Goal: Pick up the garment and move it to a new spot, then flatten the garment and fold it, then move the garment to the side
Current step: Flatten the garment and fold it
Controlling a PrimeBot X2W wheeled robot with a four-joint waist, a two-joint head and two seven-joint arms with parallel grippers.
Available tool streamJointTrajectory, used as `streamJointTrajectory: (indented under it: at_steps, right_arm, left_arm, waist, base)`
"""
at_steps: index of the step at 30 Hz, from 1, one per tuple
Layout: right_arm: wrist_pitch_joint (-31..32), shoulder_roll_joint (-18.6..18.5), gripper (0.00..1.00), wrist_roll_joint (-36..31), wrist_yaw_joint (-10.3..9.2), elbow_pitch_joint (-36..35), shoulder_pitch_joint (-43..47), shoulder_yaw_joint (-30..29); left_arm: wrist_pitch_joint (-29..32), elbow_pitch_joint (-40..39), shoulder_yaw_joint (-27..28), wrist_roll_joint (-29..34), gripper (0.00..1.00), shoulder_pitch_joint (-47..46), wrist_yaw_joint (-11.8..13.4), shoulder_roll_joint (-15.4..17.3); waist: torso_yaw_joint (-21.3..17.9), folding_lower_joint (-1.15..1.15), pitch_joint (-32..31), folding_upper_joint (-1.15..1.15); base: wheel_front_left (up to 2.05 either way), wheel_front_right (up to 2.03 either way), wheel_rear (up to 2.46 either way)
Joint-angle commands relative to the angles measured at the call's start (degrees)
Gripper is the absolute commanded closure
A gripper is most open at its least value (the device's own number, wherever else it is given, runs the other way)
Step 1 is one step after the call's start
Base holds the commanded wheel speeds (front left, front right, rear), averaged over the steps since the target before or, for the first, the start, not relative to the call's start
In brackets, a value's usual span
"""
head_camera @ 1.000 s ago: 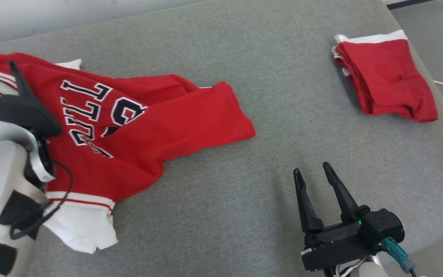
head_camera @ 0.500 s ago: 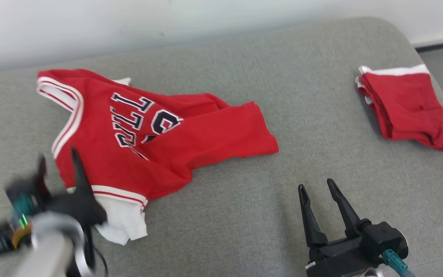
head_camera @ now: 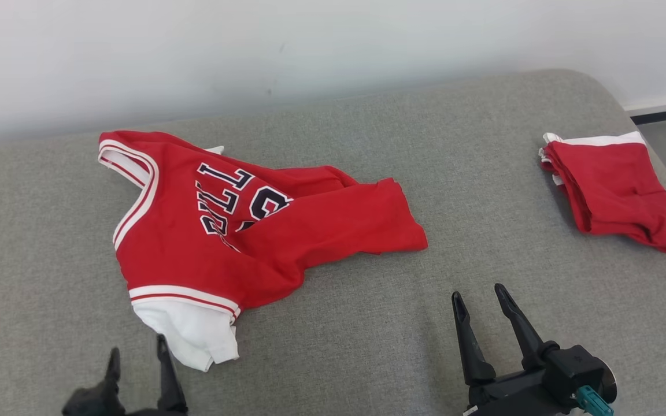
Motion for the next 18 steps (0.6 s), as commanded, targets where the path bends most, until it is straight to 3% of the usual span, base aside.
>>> streamJointTrajectory:
  at_steps: [1,11,18]
  right_arm:
    - [-0.06,0.03,0.00,0.15,-0.14,0.29,0.60,-0.09]
    - [0.75,-0.60,0.00,0.60,-0.14,1.77,-0.94,-0.31]
    - [10.30,-3.41,0.00,2.21,-0.14,4.13,-7.23,-1.80]
  left_arm:
    - [-0.31,1.22,-0.46,0.43,0.00,1.44,-0.79,-0.87]
    - [-0.31,7.23,-0.89,0.10,0.00,-1.92,-3.78,-3.07]
    - [-0.45,2.65,2.49,6.06,0.00,-2.16,-4.78,-3.55]
  waist:
    - [0.47,0.01,-0.63,0.00]
    - [0.84,0.01,-0.72,0.00]
    - [2.57,0.01,-0.61,0.00]
  base:
    - [0.00,0.00,0.00]
    - [0.00,0.00,0.00]
    - [0.00,0.00,0.00]
